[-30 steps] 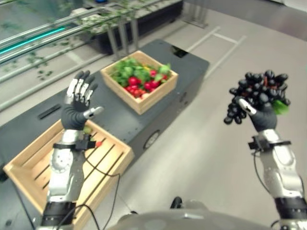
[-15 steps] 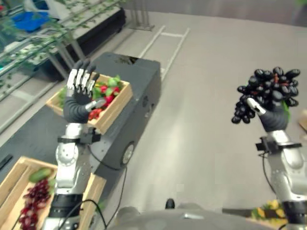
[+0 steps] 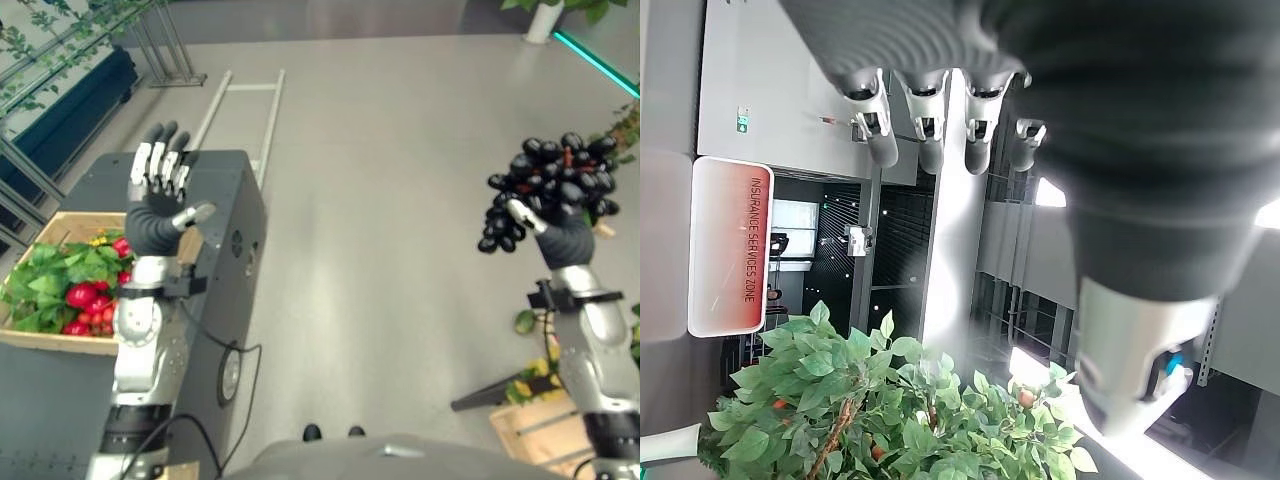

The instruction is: Pick up the fruits from the basket on one side to the basket on the other side

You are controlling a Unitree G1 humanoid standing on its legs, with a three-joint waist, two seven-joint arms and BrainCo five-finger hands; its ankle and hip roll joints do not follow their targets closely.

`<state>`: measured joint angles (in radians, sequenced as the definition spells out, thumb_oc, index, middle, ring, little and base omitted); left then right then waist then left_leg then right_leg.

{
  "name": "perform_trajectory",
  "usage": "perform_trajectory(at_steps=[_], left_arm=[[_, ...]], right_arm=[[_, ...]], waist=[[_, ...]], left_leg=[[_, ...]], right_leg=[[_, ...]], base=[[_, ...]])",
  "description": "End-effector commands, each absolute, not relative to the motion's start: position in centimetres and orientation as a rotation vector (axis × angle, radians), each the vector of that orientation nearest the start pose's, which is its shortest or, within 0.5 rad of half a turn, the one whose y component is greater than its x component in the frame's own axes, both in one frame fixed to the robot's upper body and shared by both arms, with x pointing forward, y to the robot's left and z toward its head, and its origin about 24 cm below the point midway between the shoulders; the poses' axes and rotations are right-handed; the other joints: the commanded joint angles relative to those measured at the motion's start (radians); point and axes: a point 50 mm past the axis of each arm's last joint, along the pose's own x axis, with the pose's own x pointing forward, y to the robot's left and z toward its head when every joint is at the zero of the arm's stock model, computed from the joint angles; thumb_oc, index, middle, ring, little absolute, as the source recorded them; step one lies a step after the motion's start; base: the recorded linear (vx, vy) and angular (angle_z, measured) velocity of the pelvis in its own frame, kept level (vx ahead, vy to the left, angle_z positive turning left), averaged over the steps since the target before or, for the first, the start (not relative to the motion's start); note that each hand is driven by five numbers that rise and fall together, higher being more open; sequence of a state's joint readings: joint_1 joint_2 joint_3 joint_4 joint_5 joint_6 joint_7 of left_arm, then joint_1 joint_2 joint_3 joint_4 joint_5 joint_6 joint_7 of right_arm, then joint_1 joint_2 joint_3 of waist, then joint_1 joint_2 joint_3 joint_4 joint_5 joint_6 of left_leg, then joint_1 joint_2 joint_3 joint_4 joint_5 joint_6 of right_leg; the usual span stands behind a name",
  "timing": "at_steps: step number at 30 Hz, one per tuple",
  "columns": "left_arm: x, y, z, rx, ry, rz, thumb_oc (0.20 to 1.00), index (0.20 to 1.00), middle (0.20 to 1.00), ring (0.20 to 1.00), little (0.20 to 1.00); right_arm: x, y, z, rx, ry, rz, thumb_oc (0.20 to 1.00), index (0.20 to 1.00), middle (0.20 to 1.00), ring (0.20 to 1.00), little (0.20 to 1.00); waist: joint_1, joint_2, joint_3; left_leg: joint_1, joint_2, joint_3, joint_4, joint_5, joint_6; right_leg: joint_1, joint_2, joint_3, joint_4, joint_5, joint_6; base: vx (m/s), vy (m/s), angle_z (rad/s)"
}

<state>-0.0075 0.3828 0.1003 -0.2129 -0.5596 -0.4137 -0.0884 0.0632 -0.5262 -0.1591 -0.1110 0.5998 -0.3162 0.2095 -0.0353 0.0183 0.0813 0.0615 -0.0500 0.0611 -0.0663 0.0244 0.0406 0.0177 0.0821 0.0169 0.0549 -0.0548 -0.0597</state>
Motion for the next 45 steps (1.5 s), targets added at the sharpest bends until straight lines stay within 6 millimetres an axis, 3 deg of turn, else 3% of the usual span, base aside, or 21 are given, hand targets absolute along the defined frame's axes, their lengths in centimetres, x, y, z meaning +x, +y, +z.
perform_trajectory(at_steps=[1,6,11,14,17,19,22,25,26,27,29,31,36,37,38,39,40,41,42,44,45], left_arm=[[23.3,22.7,17.3,-0.059,-0.764,-0.092,1.0,1.0,1.0,1.0,1.0],[23.7,21.9,17.3,-0.048,-0.759,-0.114,1.0,1.0,1.0,1.0,1.0],[23.9,21.1,17.8,-0.028,-0.773,-0.15,1.0,1.0,1.0,1.0,1.0],[24.1,21.0,18.1,-0.024,-0.778,-0.157,1.0,1.0,1.0,1.0,1.0],[23.8,21.2,18.2,-0.032,-0.781,-0.163,1.0,1.0,1.0,1.0,1.0],[23.6,21.2,18.1,-0.038,-0.773,-0.166,1.0,1.0,1.0,1.0,1.0],[23.3,21.5,17.9,-0.031,-0.762,-0.163,1.0,1.0,1.0,1.0,1.0],[23.1,21.9,18.0,-0.028,-0.762,-0.154,1.0,1.0,1.0,1.0,1.0],[23.0,22.0,18.0,-0.019,-0.759,-0.153,1.0,1.0,1.0,1.0,1.0],[23.0,22.1,17.9,-0.019,-0.759,-0.153,1.0,1.0,1.0,1.0,1.0],[23.4,21.8,17.4,-0.052,-0.733,-0.158,1.0,1.0,1.0,1.0,1.0],[23.5,21.6,17.3,-0.057,-0.726,-0.17,1.0,1.0,1.0,1.0,1.0],[23.7,21.0,16.7,-0.076,-0.697,-0.187,1.0,1.0,1.0,1.0,1.0],[23.8,20.9,16.4,-0.073,-0.682,-0.2,1.0,1.0,1.0,1.0,1.0],[23.8,20.8,16.4,-0.073,-0.682,-0.201,1.0,1.0,1.0,1.0,1.0],[23.7,21.0,16.2,-0.081,-0.676,-0.18,1.0,1.0,1.0,1.0,1.0],[23.7,21.0,16.2,-0.081,-0.677,-0.18,1.0,1.0,1.0,1.0,1.0],[23.5,21.3,15.9,-0.087,-0.669,-0.163,1.0,1.0,1.0,1.0,1.0],[23.5,21.3,16.0,-0.087,-0.669,-0.163,1.0,1.0,1.0,1.0,1.0],[23.3,21.6,15.8,-0.092,-0.664,-0.153,1.0,1.0,1.0,1.0,1.0],[23.1,21.7,15.5,-0.082,-0.657,-0.148,1.0,1.0,1.0,1.0,1.0]], right_arm=[[23.5,-25.8,16.8,-0.011,-0.658,0.105,0.2,0.2,0.2,0.2,0.2],[23.7,-25.4,16.5,-0.003,-0.649,0.103,0.2,0.2,0.2,0.2,0.2],[23.4,-25.2,16.6,-0.003,-0.665,0.092,0.2,0.2,0.2,0.2,0.2],[23.4,-25.3,16.7,0.011,-0.676,0.076,0.2,0.2,0.2,0.2,0.2],[23.5,-25.4,16.7,0.016,-0.675,0.076,0.2,0.2,0.2,0.2,0.2],[23.8,-25.4,16.5,0.024,-0.665,0.08,0.2,0.2,0.2,0.2,0.2],[24.4,-25.2,16.2,0.03,-0.638,0.1,0.2,0.2,0.2,0.2,0.2],[24.7,-24.9,16.1,0.036,-0.628,0.114,0.2,0.2,0.2,0.2,0.2],[24.9,-24.8,15.8,0.038,-0.612,0.122,0.2,0.2,0.2,0.2,0.2],[24.9,-24.8,15.8,0.038,-0.611,0.123,0.2,0.2,0.2,0.2,0.2],[24.9,-25.2,15.6,0.018,-0.594,0.106,0.2,0.2,0.2,0.2,0.2],[24.8,-25.3,15.6,0.016,-0.59,0.109,0.2,0.2,0.2,0.2,0.2],[24.2,-26.0,15.0,0.017,-0.573,0.084,0.2,0.2,0.2,0.2,0.2],[23.9,-26.3,14.9,0.012,-0.566,0.074,0.2,0.2,0.2,0.2,0.2],[23.9,-26.3,14.9,0.011,-0.567,0.073,0.2,0.2,0.2,0.2,0.2],[24.2,-25.8,14.8,0.02,-0.561,0.097,0.2,0.2,0.2,0.2,0.2],[24.2,-25.9,14.8,0.02,-0.562,0.097,0.2,0.2,0.2,0.2,0.2],[24.4,-25.5,14.6,0.009,-0.545,0.119,0.2,0.2,0.2,0.2,0.2],[24.4,-25.5,14.6,0.009,-0.545,0.119,0.2,0.2,0.2,0.2,0.2],[24.4,-25.4,14.7,0.03,-0.555,0.123,0.2,0.2,0.2,0.2,0.2],[24.5,-25.5,14.3,0.032,-0.536,0.114,0.2,0.2,0.2,0.2,0.2]], waist=[[0.021,-0.032,-0.046],[0.015,-0.039,-0.038],[0.002,-0.043,-0.026],[0.039,-0.021,-0.012],[0.059,-0.015,-0.027],[0.085,-0.03,-0.041],[0.129,-0.058,-0.061],[0.159,-0.073,-0.06],[0.169,-0.078,-0.057],[0.171,-0.078,-0.056],[0.164,-0.089,-0.051],[0.169,-0.095,-0.047],[0.169,-0.106,-0.017],[0.18,-0.11,0.011],[0.18,-0.11,0.011],[0.22,-0.118,0.042],[0.216,-0.118,0.04],[0.228,-0.134,0.055],[0.225,-0.134,0.053],[0.212,-0.124,0.035],[0.207,-0.108,0.006]], left_leg=[[0.014,-0.029,0.033,0.036,-0.08,-0.03],[0.024,-0.038,0.055,0.039,-0.093,-0.02],[0.035,-0.042,0.092,0.016,-0.095,-0.016],[-0.004,-0.019,0.142,0.029,-0.08,-0.013],[-0.014,-0.023,0.214,0.028,-0.083,0.005],[-0.02,-0.032,0.282,0.029,-0.088,0.01],[-0.053,-0.033,0.385,0.051,-0.083,0.006],[-0.073,-0.017,0.45,0.084,-0.089,-0.024],[-0.08,0.002,0.505,0.104,-0.086,-0.033],[-0.08,0.004,0.508,0.107,-0.087,-0.035],[-0.115,0.032,0.546,0.151,-0.071,-0.059],[-0.143,0.065,0.575,0.202,-0.059,-0.079],[-0.193,0.112,0.566,0.297,-0.011,-0.131],[-0.238,0.128,0.52,0.395,0.056,-0.193],[-0.243,0.133,0.516,0.405,0.056,-0.2],[-0.31,0.082,0.307,0.506,0.059,-0.178],[-0.316,0.081,0.304,0.504,0.064,-0.175],[-0.343,0.06,0.151,0.561,0.014,-0.154],[-0.347,0.059,0.149,0.56,0.019,-0.152],[-0.26,0.091,0.085,0.423,-0.035,-0.109],[-0.171,0.044,0.0,0.256,-0.078,-0.089]], right_leg=[[-0.038,-0.15,-0.011,0.059,0.042,0.232],[-0.065,-0.163,0.0,0.094,0.06,0.248],[-0.098,-0.184,0.0,0.076,0.13,0.276],[-0.092,-0.232,-0.273,0.248,0.035,0.236],[-0.024,-0.254,-0.386,0.417,0.02,0.252],[0.028,-0.27,-0.417,0.438,0.053,0.282],[0.102,-0.257,-0.486,0.362,0.114,0.311],[0.118,-0.236,-0.511,0.288,0.089,0.321],[0.135,-0.232,-0.533,0.219,0.064,0.311],[0.138,-0.229,-0.531,0.212,0.065,0.311],[0.143,-0.182,-0.475,0.111,0.022,0.282],[0.159,-0.158,-0.464,0.041,-0.021,0.249],[0.156,-0.112,-0.412,-0.015,-0.063,0.194],[0.155,-0.103,-0.39,-0.033,-0.063,0.173],[0.156,-0.1,-0.392,-0.035,-0.063,0.169],[0.132,-0.111,-0.38,-0.045,-0.034,0.142],[0.128,-0.111,-0.385,-0.047,-0.031,0.141],[0.123,-0.13,-0.372,-0.044,-0.011,0.152],[0.12,-0.13,-0.375,-0.045,-0.008,0.151],[0.1,-0.14,-0.382,-0.026,-0.008,0.171],[0.09,-0.144,-0.369,-0.023,-0.015,0.181]], base=[[-0.03,0.256,-0.29],[-0.03,0.14,-0.25],[-0.07,0.102,-0.31],[-0.17,0.152,-0.62],[-0.11,0.123,-0.68],[-0.07,0.068,-0.81],[-0.1,0.002,-1.13],[-0.08,-0.055,-1.06],[-0.08,-0.057,-1.51],[-0.14,-0.084,-1.44],[-0.17,-0.143,-0.72],[-0.15,-0.149,-0.4],[-0.09,-0.112,-0.19],[-0.1,-0.116,-0.13],[-0.28,-0.069,-0.04],[-0.22,-0.004,0.03],[-0.26,0.034,-0.39],[-0.05,0.02,-0.53],[-0.04,0.072,-0.45],[0.07,0.16,-0.03],[0.11,0.211,-0.07]])
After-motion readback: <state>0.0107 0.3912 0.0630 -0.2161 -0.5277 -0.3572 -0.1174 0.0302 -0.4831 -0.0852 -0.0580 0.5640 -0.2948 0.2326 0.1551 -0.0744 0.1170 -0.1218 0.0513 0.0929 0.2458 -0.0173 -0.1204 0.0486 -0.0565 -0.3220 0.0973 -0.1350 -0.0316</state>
